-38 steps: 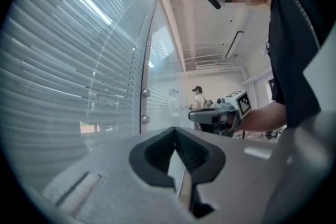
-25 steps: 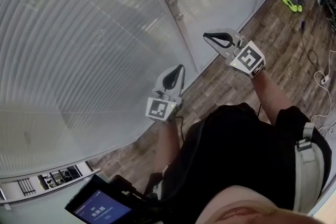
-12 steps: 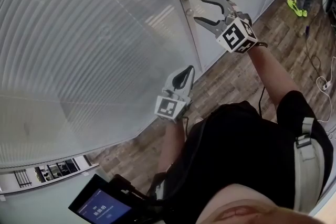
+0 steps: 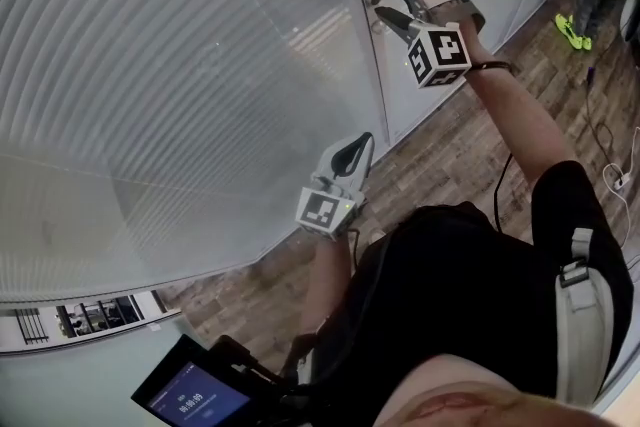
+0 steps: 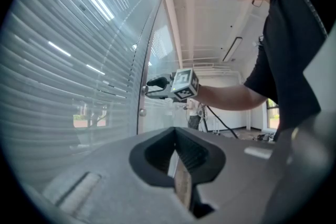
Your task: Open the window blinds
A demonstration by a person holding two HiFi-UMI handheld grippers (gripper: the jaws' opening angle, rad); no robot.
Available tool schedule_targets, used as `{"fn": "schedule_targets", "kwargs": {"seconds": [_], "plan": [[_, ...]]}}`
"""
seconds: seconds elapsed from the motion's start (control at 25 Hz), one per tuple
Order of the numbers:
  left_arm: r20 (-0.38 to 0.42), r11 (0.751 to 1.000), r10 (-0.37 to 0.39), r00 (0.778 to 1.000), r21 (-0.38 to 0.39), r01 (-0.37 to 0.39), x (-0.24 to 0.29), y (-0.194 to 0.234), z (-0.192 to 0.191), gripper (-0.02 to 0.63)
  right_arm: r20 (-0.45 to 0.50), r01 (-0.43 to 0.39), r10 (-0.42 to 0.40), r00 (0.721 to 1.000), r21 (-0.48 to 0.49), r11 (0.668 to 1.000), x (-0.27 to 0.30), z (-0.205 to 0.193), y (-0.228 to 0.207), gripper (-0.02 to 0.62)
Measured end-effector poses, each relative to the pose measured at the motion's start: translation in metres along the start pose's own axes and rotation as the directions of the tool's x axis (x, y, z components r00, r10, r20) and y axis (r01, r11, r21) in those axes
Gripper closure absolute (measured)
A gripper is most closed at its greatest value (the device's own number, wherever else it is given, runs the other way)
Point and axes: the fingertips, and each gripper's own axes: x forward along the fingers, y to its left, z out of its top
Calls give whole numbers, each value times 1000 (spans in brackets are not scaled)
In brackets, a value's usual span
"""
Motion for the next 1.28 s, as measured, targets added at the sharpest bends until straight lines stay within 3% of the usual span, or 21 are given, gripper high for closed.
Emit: {"fn": "schedule_targets", "kwargs": {"seconds": [0.24, 0.48, 0.6, 0.68, 0.8, 0.92, 1.08, 1.28], "plan": [[-2, 1000, 1, 1000, -8, -1, -2, 0, -2, 603, -28, 18, -20, 999, -81, 997, 7, 4, -2, 451], [-2, 1000, 5, 1000, -11, -5, -4, -1, -4, 603, -36, 46, -47, 998, -44, 998, 4, 7, -6, 468], [-3, 1000, 10, 1000, -19, -10, -5, -1, -5, 603, -32, 45, -44, 999, 30, 999, 4, 6, -6, 468], [-7, 1000, 12, 1000, -19, -13, -5, 0, -4, 603, -28, 34, -31, 999, 135, 990, 5, 3, -7, 468], [-11, 1000, 11, 1000, -19, -12, -4, 0, -5, 603, -25, 30, -24, 999, 313, 949, 4, 1, -10, 468], [-16, 1000, 13, 1000, -21, -13, -4, 1, -6, 603, -20, 25, -17, 1000, 489, 872, 4, 1, -11, 468], [14, 1000, 8, 1000, 15, -8, -3, 6, -8, 603, 62, -40, -8, 998, 735, 677, 6, -3, -12, 468], [-14, 1000, 18, 1000, -7, -18, -5, 7, -5, 603, 108, -92, -9, 994, 884, 458, 7, -9, -11, 468]]}}
